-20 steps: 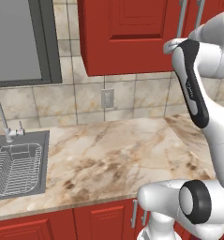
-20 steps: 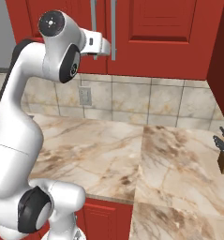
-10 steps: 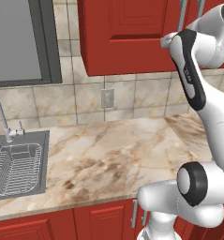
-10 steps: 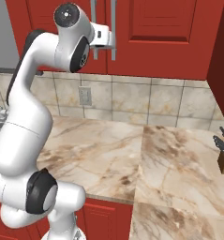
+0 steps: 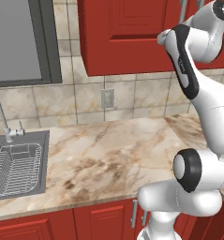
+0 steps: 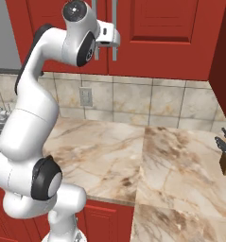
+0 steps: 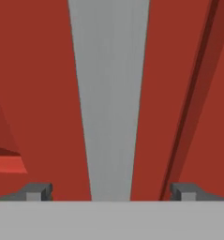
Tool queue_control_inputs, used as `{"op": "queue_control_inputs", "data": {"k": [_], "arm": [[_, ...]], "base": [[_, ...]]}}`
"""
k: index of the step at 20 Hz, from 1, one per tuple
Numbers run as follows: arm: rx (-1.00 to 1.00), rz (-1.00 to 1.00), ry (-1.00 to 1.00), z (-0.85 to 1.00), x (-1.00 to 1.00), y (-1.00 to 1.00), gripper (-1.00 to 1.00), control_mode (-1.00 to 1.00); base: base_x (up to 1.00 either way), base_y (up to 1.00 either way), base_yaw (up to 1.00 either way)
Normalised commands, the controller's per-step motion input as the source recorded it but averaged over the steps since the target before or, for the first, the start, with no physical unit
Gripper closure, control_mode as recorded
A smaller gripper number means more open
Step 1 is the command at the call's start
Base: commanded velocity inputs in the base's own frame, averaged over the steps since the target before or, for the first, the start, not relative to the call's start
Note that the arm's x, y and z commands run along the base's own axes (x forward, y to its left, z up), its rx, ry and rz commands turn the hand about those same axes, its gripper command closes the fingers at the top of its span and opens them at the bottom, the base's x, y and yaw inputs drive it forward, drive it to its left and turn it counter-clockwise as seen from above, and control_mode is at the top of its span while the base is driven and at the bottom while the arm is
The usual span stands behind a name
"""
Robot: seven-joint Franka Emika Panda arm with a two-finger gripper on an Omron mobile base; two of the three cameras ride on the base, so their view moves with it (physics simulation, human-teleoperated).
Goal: Open the cabinet, pick the kettle from the cabinet, and place it in the sink.
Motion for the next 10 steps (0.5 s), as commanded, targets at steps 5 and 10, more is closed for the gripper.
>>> {"op": "queue_control_inputs", "data": {"k": [5, 10], "arm": [[0.00, 0.00, 0.01, 0.00, 0.46, 0.02, 1.00, -1.00], [0.00, 0.00, -0.02, -0.03, 0.21, 0.25, 1.00, -1.00]], "base": [[0.00, 0.00, 0.00], [0.00, 0.00, 0.00]]}}
